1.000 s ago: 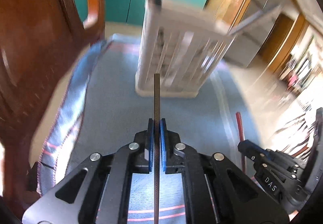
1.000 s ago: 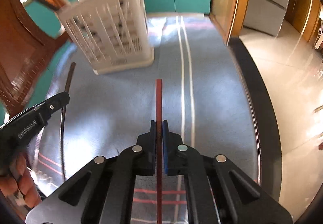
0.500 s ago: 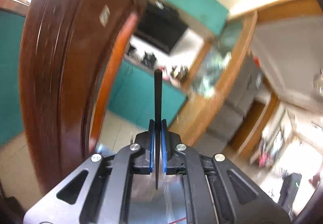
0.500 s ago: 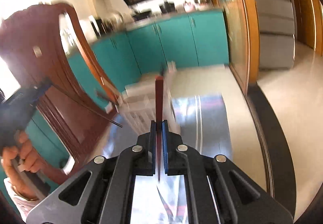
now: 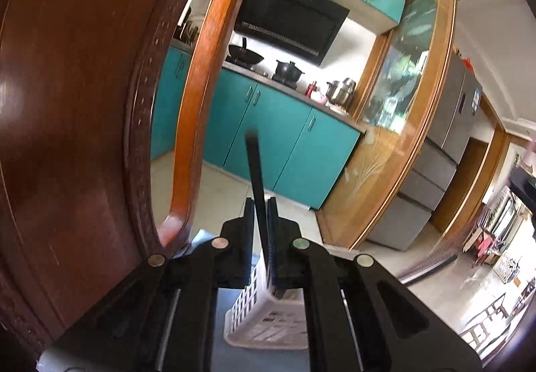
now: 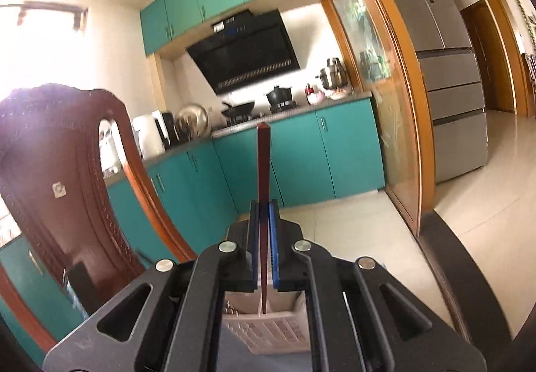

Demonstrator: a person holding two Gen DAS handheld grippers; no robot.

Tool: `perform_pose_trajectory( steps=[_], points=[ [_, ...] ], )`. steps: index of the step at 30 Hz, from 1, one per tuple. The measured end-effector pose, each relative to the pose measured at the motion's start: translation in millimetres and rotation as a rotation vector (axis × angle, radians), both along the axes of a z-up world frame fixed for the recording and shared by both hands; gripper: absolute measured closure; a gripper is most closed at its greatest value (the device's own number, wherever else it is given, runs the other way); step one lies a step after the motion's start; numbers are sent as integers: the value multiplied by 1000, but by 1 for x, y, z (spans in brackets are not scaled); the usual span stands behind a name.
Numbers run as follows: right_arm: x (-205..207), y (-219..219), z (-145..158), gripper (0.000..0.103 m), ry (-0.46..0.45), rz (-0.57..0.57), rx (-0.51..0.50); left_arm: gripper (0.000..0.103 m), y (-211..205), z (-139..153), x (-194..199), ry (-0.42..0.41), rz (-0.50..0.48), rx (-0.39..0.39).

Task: Organize utensils
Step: 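Grasp the dark brown chopstick with the left gripper and lift both toward the holder, then insert both chopsticks into the white holder and open both grippers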

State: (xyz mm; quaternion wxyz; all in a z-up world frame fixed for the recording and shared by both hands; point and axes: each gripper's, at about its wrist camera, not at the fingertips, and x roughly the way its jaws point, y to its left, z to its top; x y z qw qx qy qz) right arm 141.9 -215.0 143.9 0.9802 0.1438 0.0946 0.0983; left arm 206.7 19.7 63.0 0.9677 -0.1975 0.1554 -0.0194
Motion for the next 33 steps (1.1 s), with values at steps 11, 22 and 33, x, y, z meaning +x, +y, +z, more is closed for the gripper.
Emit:
perform_pose_trajectory(
  steps=[11,22,33],
  points=[
    [50,40,-63,96,123,-29,-115,61,10,-11,-39,18,-10,49],
    [-11,26,-57,33,71,-27,-89,50,-7,-25,-78,45,-45,179],
    [-94,14,-132,12,243,-82,-214,19,-15,-34,-138,-31,-79,294]
  ],
)
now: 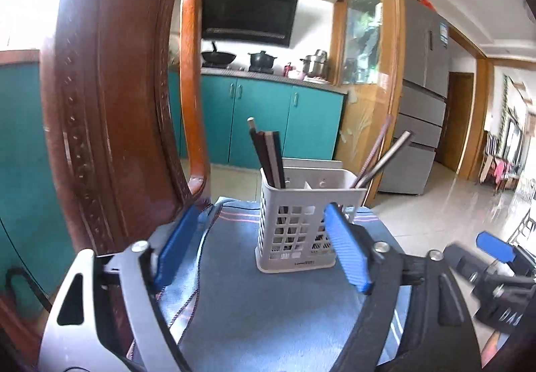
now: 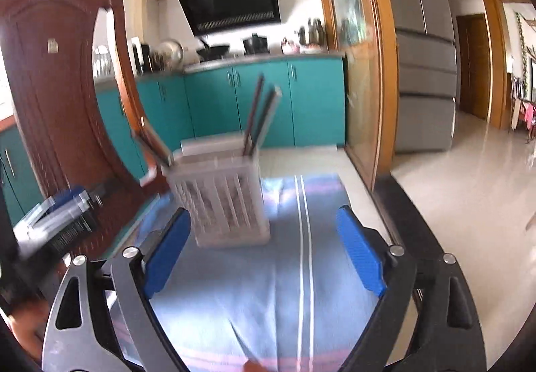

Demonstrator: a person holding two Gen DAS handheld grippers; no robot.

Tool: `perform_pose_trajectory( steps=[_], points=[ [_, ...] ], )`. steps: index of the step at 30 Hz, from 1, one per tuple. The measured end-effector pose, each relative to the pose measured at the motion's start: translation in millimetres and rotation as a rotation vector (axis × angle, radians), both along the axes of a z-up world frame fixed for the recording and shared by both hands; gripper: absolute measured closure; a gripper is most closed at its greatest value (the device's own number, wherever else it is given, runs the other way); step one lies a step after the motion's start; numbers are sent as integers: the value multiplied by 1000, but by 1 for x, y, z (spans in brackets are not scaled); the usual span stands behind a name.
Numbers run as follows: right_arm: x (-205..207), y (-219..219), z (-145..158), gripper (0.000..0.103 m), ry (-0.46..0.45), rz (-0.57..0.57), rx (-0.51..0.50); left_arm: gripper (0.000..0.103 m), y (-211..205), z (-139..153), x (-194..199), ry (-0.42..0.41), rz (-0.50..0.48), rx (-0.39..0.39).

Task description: Organize utensils

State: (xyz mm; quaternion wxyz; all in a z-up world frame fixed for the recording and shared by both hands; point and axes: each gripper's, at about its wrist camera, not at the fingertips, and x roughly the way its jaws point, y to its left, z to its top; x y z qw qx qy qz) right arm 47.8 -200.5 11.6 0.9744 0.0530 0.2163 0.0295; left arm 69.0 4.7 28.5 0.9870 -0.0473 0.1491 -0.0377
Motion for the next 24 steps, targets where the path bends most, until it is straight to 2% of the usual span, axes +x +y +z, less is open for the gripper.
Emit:
perform_pose_trajectory(
  steps=[2,3,6,11,15,24],
  points=[
    [-4,0,-8,11,23,-7,-10,5,-2,-3,-14,-19,10,22],
    [-9,1,-11,11,31,-16,-22,4,-2,-5,-22,-26,19,24],
    [-23,4,-15,3,18,-23,-50,4,-1,-8,-36,-19,11,5],
    [-42,14,-13,3,-25,-71,-138,4,-2,-14,-61,-19,2,14],
    [-53,12,-11,3,-30,-80,-152,4,-4,-16,-72,-22,15,45],
    [-71,13,-11,3,-39,-91,-172,4,0,-15,-81,-29,0,24]
  ],
)
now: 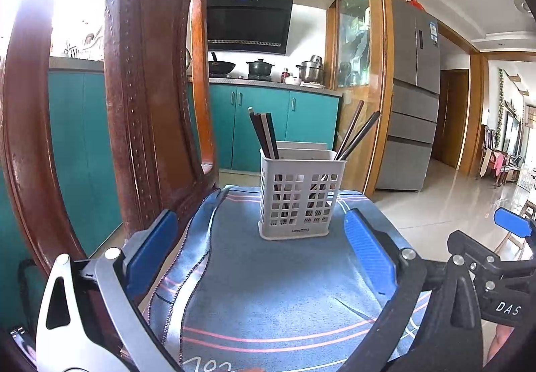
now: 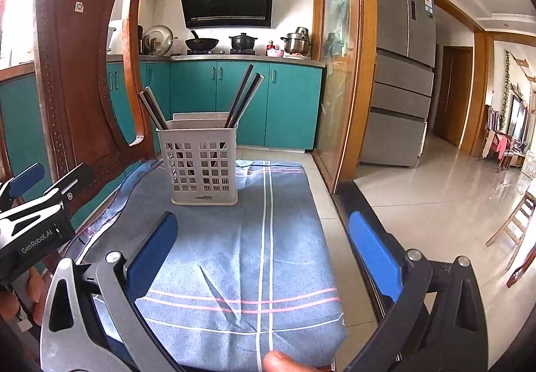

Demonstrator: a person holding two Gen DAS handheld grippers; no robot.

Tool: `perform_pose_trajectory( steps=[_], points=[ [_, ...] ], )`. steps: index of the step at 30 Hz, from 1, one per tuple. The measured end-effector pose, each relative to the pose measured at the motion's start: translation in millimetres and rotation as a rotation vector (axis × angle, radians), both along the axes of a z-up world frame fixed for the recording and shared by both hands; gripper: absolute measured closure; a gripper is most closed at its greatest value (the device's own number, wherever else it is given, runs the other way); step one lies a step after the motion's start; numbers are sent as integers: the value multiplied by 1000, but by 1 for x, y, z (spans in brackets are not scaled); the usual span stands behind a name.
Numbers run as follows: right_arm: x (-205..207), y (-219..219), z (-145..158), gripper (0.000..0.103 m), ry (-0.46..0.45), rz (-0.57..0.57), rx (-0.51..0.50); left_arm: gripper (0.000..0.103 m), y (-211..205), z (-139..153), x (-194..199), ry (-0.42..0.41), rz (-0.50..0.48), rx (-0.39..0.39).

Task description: Organize utensils

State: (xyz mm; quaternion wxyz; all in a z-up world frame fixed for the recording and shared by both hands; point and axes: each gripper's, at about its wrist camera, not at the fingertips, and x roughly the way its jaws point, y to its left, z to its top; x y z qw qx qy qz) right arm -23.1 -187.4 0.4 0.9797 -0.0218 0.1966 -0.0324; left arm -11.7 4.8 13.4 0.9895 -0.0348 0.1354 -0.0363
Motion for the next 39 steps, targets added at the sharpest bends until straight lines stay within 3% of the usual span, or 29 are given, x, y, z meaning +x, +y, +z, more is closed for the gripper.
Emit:
perform_pose_trajectory(
  steps=[39],
  points=[
    [3,13,-6,3,3,6,-21,4,0,4,-8,-9,3,12]
  ],
)
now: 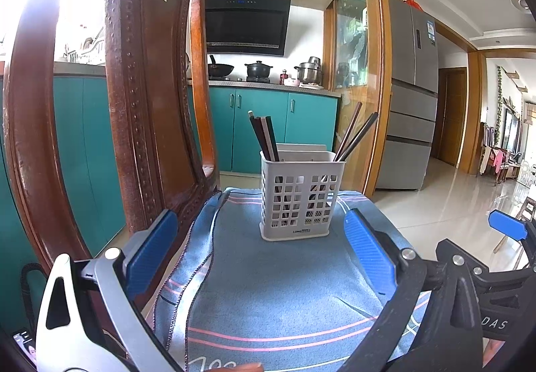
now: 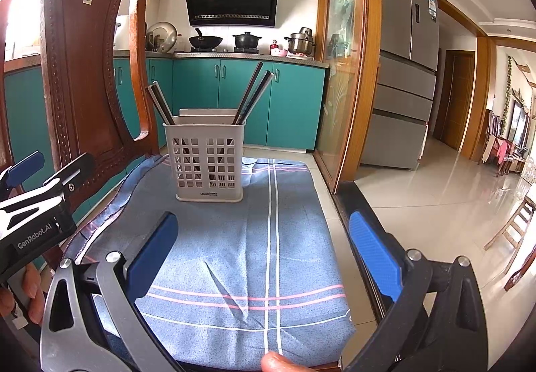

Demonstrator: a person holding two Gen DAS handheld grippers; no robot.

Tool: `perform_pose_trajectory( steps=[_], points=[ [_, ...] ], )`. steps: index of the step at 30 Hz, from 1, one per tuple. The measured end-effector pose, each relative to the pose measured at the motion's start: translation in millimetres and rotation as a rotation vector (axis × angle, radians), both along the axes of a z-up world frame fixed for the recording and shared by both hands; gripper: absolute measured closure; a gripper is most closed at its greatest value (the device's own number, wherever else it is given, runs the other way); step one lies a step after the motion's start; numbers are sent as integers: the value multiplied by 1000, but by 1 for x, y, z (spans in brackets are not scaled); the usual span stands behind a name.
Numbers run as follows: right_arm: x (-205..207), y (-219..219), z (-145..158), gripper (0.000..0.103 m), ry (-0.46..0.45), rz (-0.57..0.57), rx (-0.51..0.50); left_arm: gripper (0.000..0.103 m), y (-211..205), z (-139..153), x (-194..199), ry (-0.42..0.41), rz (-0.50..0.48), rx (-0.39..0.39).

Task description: Organize utensils

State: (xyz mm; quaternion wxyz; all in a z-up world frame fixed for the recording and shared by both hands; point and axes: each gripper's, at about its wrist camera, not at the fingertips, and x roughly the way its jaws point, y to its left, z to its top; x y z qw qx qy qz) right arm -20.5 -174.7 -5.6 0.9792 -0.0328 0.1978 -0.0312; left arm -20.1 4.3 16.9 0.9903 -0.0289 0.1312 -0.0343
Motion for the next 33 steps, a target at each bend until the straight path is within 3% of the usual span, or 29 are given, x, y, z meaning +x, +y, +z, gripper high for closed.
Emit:
perform_pose_trajectory(
  steps=[33],
  points=[
    [-1,0,-5,3,10,16,-17,4,-6,-4,2,13,-10,21]
  ],
)
